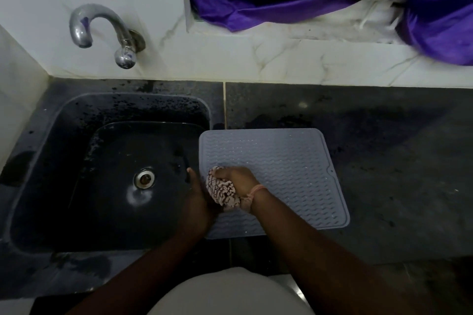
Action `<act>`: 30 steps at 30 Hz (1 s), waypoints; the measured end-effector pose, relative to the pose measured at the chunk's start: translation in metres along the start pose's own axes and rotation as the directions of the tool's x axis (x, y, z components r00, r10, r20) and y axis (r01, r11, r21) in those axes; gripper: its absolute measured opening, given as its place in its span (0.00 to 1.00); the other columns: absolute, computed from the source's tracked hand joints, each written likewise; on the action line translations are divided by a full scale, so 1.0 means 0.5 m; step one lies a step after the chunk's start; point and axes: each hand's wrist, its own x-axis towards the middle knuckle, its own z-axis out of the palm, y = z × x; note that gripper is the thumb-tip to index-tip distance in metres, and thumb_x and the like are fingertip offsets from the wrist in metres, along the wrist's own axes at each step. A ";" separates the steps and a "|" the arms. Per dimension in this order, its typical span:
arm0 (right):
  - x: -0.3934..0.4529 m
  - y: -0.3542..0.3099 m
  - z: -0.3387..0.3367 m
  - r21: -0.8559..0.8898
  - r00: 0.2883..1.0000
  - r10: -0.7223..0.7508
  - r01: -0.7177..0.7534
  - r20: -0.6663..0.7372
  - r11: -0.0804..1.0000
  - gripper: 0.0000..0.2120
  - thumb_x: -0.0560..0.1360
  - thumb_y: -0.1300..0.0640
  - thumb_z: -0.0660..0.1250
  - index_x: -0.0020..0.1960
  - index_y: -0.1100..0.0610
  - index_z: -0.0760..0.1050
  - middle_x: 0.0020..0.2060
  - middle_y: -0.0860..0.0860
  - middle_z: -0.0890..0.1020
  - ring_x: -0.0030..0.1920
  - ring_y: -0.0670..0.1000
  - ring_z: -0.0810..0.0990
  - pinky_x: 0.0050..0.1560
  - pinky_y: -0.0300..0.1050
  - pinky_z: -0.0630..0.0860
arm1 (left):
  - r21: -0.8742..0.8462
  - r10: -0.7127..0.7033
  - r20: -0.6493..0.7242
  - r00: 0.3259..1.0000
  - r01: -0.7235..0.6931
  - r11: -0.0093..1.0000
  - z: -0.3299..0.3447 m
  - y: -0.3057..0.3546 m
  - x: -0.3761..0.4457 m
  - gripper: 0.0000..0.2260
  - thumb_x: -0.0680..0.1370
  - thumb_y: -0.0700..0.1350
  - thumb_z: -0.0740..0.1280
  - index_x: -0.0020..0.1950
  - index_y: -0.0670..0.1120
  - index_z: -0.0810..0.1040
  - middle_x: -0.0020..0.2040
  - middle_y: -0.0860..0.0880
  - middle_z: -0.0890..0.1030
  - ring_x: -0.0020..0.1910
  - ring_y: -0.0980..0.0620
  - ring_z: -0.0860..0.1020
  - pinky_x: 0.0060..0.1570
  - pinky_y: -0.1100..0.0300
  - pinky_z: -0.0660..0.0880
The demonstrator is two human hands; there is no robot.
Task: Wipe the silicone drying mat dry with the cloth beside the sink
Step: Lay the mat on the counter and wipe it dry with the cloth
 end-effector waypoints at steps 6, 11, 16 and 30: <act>-0.039 0.042 -0.177 0.078 0.939 -0.185 0.216 -0.288 0.973 0.04 0.73 0.61 0.73 0.47 0.61 0.84 0.41 0.56 0.87 0.42 0.55 0.85 0.44 0.45 0.81 | 0.064 0.014 0.078 0.997 -0.019 0.998 -0.007 0.012 0.001 0.61 0.66 0.51 0.82 0.82 0.48 0.38 0.82 0.46 0.55 0.79 0.45 0.59 0.74 0.51 0.59; -0.063 0.078 -0.365 -0.056 0.726 -0.229 0.255 -0.649 0.965 0.06 0.73 0.62 0.69 0.47 0.65 0.82 0.39 0.56 0.84 0.42 0.57 0.83 0.43 0.46 0.77 | 0.154 -0.029 0.088 0.996 0.015 0.988 -0.003 0.010 0.006 0.58 0.68 0.54 0.80 0.82 0.46 0.42 0.81 0.41 0.58 0.78 0.42 0.62 0.72 0.52 0.63; -0.041 0.073 -0.434 -0.211 0.596 -0.228 0.099 -0.770 0.972 0.10 0.74 0.57 0.68 0.45 0.65 0.81 0.42 0.59 0.83 0.48 0.59 0.82 0.49 0.47 0.75 | 0.171 -0.045 0.091 0.995 0.029 0.985 0.002 0.003 0.013 0.57 0.68 0.53 0.80 0.83 0.46 0.43 0.81 0.42 0.58 0.77 0.43 0.63 0.71 0.50 0.64; -0.042 0.020 -0.372 -0.318 0.694 -0.266 0.055 -0.669 0.946 0.17 0.75 0.63 0.65 0.29 0.59 0.67 0.28 0.51 0.72 0.30 0.49 0.72 0.28 0.37 0.66 | 0.170 -0.043 0.091 0.995 0.027 0.985 -0.001 0.015 0.011 0.58 0.66 0.53 0.81 0.83 0.46 0.43 0.80 0.43 0.60 0.77 0.43 0.63 0.70 0.49 0.65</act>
